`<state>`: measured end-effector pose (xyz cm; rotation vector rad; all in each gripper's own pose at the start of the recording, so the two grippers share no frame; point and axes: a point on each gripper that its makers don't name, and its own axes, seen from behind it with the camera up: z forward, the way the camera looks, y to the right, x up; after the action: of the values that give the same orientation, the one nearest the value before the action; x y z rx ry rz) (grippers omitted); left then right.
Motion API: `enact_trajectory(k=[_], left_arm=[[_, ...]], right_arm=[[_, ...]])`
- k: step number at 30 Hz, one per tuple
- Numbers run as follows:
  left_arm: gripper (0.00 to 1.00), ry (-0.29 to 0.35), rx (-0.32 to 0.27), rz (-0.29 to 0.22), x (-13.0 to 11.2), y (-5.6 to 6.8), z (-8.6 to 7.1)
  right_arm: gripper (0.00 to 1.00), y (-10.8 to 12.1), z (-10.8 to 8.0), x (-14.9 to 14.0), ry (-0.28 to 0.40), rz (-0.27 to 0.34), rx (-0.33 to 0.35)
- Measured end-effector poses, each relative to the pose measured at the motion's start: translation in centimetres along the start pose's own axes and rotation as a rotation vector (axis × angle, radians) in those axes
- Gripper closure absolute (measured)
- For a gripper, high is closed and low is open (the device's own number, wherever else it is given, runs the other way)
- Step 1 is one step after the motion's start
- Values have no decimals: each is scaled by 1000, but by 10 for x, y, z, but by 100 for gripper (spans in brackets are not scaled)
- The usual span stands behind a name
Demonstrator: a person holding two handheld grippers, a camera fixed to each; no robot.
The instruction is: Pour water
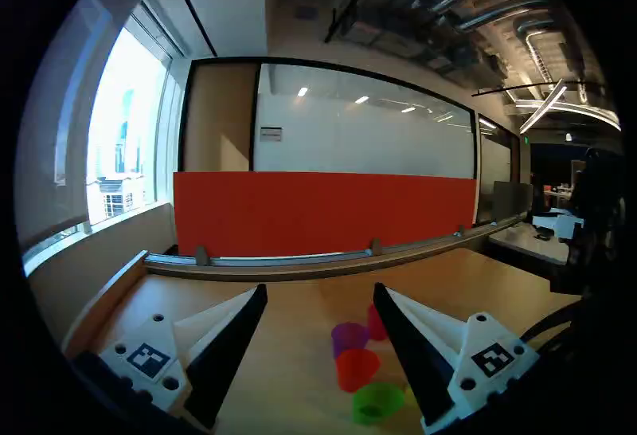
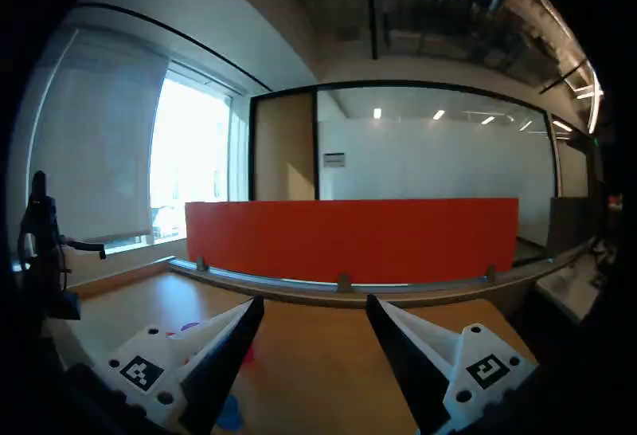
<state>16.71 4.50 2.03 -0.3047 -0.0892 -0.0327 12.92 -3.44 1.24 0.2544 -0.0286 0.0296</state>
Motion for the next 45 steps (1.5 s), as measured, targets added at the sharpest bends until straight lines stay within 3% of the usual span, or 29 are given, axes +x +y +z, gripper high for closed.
enact_trajectory(k=[8,15,20,35,45], left_arm=[[1,15,-198,-12,13,37,-4],[1,32,-340,-75,25,63,-13],[1,19,-385,-71,25,68,-16],[1,-139,-473,74,-17,73,-17],[1,-212,-518,118,-38,80,-17]], right_arm=[[1,-45,-8,8,-2,-23,219],[1,-74,-13,7,-20,33,370],[1,-80,-12,1,-46,12,398],[1,-112,-20,-28,-195,-124,537],[1,-119,-20,-46,-262,-139,580]])
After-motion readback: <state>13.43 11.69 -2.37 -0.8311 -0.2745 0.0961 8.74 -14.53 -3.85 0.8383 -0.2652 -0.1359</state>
